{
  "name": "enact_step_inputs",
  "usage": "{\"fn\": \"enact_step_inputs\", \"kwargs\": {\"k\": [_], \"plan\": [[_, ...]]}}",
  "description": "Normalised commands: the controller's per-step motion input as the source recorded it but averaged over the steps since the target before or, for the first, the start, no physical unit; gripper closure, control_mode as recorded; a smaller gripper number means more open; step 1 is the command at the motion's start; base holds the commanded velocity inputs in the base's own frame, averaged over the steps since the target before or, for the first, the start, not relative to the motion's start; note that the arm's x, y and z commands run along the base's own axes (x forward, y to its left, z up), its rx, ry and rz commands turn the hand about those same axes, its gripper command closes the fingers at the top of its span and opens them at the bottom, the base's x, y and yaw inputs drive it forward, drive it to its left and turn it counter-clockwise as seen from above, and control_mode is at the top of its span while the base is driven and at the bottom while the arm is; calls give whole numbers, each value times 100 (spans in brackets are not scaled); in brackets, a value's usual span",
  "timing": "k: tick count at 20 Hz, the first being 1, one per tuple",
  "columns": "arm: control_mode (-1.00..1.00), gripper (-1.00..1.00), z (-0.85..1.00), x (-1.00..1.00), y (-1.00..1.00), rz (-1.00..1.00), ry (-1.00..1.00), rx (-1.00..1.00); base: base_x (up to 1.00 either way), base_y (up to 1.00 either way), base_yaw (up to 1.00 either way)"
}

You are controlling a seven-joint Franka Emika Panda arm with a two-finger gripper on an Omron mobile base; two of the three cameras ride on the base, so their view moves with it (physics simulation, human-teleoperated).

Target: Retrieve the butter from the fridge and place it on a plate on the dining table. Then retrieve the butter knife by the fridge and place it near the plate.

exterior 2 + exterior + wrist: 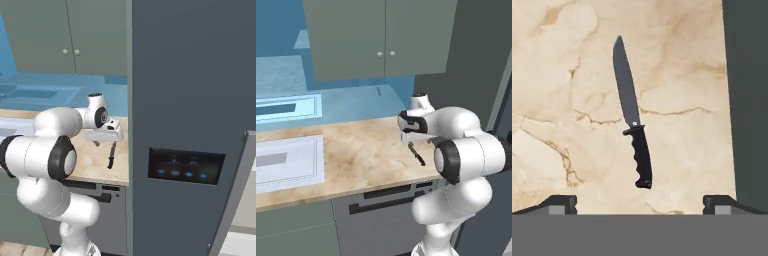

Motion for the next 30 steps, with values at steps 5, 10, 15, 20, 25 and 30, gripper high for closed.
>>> {"fn": "enact_step_inputs", "kwargs": {"k": [5, 10, 15, 20, 25, 30], "plan": [[-100, -100, -66, 0, -10, 0, 13, 9, 0, 0, 0], [-100, -100, -84, 10, 0, 1, 1, 3, 0, 0, 0], [-100, -100, -55, 23, 0, 0, 0, 0, 0, 0, 0], [-100, -100, -30, 3, 0, 0, 0, 0, 0, 0, 0], [-100, -100, -38, -1, 0, 1, 0, 1, 0, 0, 0], [-100, 100, -48, -5, 0, 1, 0, 1, 0, 0, 0]]}}
